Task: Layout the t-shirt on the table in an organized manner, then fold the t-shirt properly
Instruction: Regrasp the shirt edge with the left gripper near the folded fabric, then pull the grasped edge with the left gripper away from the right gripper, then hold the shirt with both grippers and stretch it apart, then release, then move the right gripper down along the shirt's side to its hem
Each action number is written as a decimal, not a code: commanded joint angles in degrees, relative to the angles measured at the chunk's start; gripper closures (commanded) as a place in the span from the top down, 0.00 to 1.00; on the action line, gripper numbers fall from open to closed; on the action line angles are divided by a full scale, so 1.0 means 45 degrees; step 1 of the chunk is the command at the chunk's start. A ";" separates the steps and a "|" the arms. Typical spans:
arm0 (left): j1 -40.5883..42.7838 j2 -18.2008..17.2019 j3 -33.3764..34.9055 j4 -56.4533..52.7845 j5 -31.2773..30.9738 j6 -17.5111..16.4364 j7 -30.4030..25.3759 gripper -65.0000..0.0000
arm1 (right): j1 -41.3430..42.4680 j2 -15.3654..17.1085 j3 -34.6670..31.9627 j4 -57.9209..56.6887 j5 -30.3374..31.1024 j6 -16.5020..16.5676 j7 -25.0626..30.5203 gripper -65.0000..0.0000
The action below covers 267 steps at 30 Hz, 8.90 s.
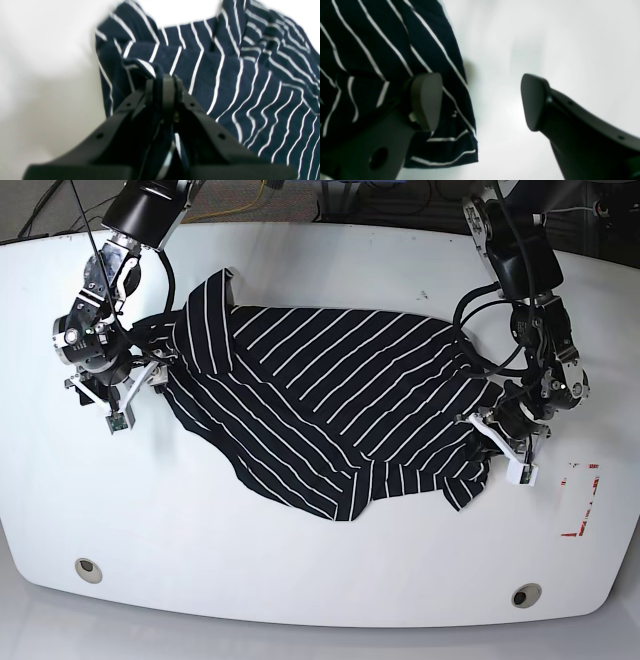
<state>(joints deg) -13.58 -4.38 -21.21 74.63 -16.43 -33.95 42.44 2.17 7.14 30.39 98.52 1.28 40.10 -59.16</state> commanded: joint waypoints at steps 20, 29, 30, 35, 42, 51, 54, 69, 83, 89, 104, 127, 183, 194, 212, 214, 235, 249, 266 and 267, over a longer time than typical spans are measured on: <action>0.0079 0.0319 0.0172 0.3821 -0.0286 -0.0142 -0.0317 0.04 | 0.0249 0.0124 0.0035 0.0212 0.0058 -0.0021 0.0203 0.73; 0.1505 0.0280 0.1363 0.7025 -0.0619 -0.1343 0.1598 0.04 | 0.0269 0.0124 0.0035 0.0212 0.0058 -0.0021 0.0203 0.73; 0.1680 0.0261 0.1383 0.7279 -0.0697 -0.1343 0.1832 0.04 | 0.0269 0.0124 0.0035 0.0212 0.0058 -0.0021 0.0203 0.73; 0.2657 0.0222 0.1324 0.8099 -0.1224 -0.1343 0.2712 0.04 | 0.0308 0.0124 0.0015 0.0212 0.0058 -0.0021 0.0203 0.73; 0.4122 -0.0892 0.0523 0.8255 -0.2650 -0.1343 0.3063 0.04 | 0.0347 0.0124 0.0015 0.0192 0.0058 -0.0021 0.0203 0.73; 0.6291 -0.3021 -0.0766 0.8255 -0.5835 -0.1343 0.3063 0.04 | 0.0347 0.0124 0.0015 0.0192 0.0058 -0.0021 0.0203 0.73; 0.6994 -0.3646 -0.1098 0.8255 -0.6772 -0.1343 0.3063 0.04 | 0.0347 0.0124 0.0015 0.0192 0.0058 -0.0021 0.0203 0.73; 0.8030 -0.4233 -0.1684 0.8216 -0.7866 -0.1343 0.3063 0.04 | 0.0816 -0.0814 -0.0375 -0.0453 0.0058 -0.0021 0.0203 0.73; 0.8030 -0.4233 -0.1665 0.8216 -0.7847 -0.1343 0.3063 0.04 | 0.1519 -0.1303 0.0250 -0.2406 0.0077 -0.0021 0.0692 0.73; 0.8030 -0.4233 -0.1665 0.8197 -0.7847 -0.1343 0.3063 0.04 | 0.2144 -0.1263 0.0895 -0.3871 0.0077 -0.0021 0.0906 0.73; 0.8030 -0.4252 -0.1665 0.8197 -0.7749 -0.1343 0.3063 0.04 | 0.2105 -0.1830 0.1188 -0.4731 0.0097 -0.0021 0.0750 0.73; 0.7952 -0.4213 -0.1645 0.8197 -0.6851 -0.1343 0.3005 0.04 | 0.1578 -0.2201 0.0094 -0.4711 0.0976 -0.0021 0.0262 0.44; 0.5334 -0.4643 -0.5005 0.8236 -1.0738 -0.1343 0.5662 0.04 | 0.3707 0.1647 0.0191 -0.4770 0.0937 -0.0021 0.0301 0.00; 0.8987 -0.4545 -0.5963 0.8216 -1.1520 -0.1343 0.5798 0.04 | 0.3375 0.1589 0.0191 -0.4770 0.0937 -0.0021 0.0262 0.00; 1.1644 -0.4623 -0.6021 0.8197 -1.1461 -0.1343 0.5798 0.08 | 0.2222 0.1686 0.0191 -0.4770 0.0937 -0.0168 0.0281 0.00; 1.1644 -0.4623 -0.6021 0.8197 -1.1227 -0.1343 0.5798 0.16 | 0.2144 0.1686 0.0191 -0.4751 0.0937 -0.0168 0.0281 0.00; 0.8596 -0.4643 -0.5103 0.8197 -0.5268 -0.1343 0.5818 0.60 | 0.2144 0.1784 0.0172 -0.3930 0.0995 -0.0129 0.0281 0.77; 0.4337 -0.3803 -0.4986 0.8177 -0.4643 -0.1343 0.5818 0.60 | 0.4332 0.1452 0.0094 -0.5102 0.1054 -0.0090 0.0965 0.77; 0.1798 -0.1986 -0.1430 0.7591 0.1003 -0.1255 0.4216 0.60 | 0.7927 0.1393 -0.0532 -1.1412 0.0976 -0.0090 0.3348 0.77; 0.1798 -0.1869 -0.1294 0.7591 0.1413 -0.1158 0.4060 0.60 | 0.8083 0.1413 -0.0766 -1.1862 0.1015 -0.0090 0.3602 0.77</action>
<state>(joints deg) -4.60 -12.56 -27.44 108.03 -12.56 -39.88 62.11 35.53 12.97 28.32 47.37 4.73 39.38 -45.21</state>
